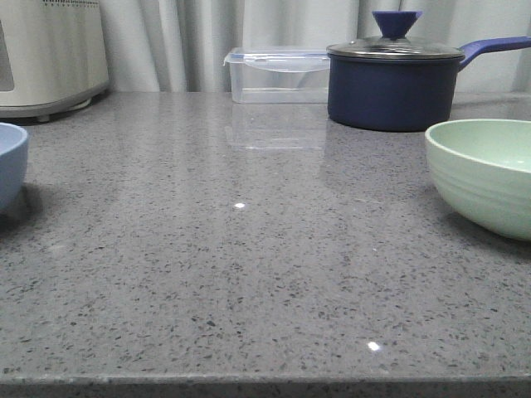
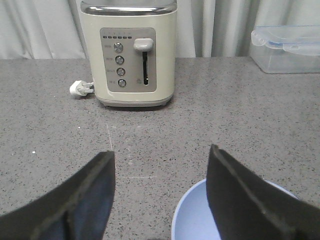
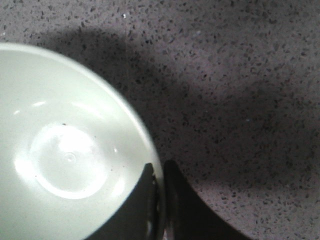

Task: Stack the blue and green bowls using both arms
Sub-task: 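Slide the pale green bowl with the right gripper toward the table center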

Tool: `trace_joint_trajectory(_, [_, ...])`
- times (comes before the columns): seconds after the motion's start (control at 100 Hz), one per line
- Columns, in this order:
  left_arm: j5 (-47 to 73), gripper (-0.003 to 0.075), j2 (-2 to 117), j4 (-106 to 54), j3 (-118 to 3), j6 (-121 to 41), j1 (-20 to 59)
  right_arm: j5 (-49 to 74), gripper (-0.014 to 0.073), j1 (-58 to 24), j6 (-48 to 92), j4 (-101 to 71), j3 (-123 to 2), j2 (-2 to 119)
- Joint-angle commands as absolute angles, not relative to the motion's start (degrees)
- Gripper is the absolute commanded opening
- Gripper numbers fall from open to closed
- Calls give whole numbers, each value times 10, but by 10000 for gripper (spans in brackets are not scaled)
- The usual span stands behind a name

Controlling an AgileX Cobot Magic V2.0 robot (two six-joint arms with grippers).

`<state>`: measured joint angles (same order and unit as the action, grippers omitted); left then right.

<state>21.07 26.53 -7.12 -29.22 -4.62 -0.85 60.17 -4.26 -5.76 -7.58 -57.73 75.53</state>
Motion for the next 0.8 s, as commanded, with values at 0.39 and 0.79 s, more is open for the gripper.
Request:
trace_joint_trajectory(0.39, [170, 406, 273, -78, -313, -43, -9, 571, -67, -191, -49, -98, -691, 777])
trace_joint_trajectory(0.79, [171, 406, 273, -78, -313, -43, -9, 563, -67, -320, -50, -104, -799, 898])
